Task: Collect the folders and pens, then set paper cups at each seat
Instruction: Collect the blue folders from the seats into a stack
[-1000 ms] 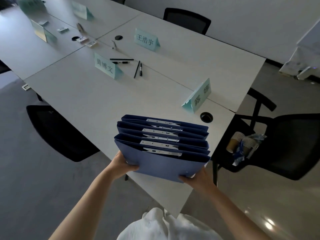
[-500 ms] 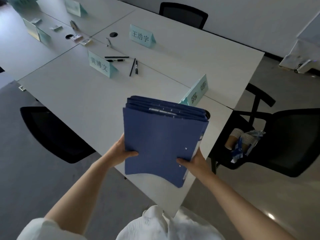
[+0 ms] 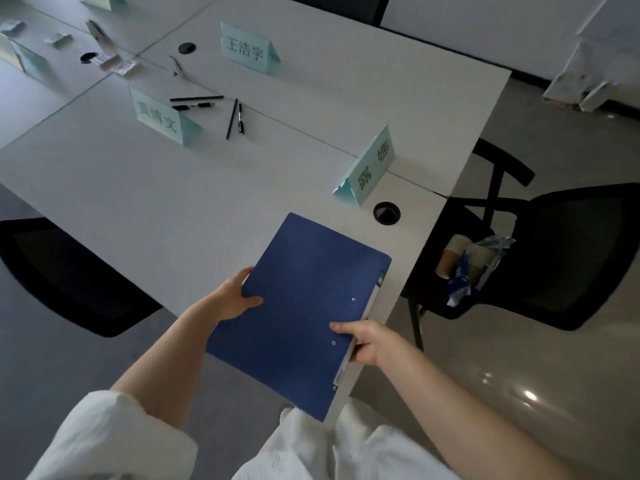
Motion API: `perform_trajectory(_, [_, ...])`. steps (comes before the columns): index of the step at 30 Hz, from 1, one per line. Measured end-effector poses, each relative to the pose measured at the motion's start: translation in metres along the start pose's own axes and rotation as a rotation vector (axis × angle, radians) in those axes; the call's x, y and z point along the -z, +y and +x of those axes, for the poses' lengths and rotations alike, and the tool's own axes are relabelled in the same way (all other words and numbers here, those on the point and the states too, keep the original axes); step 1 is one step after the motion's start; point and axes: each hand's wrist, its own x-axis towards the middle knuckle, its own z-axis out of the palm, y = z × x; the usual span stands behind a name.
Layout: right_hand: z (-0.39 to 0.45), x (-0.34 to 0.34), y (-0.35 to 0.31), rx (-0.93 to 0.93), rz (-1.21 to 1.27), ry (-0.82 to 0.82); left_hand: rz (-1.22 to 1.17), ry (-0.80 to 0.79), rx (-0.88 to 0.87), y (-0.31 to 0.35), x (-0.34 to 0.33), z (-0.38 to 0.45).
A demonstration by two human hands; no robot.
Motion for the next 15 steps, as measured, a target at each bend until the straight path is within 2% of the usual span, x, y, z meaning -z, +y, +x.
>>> perform_trajectory(15, [0.011,-0.008,0.004,0.198,-0.001,0.239,-0.024,-0.014,0.014,-0.011,-0.011,0.033])
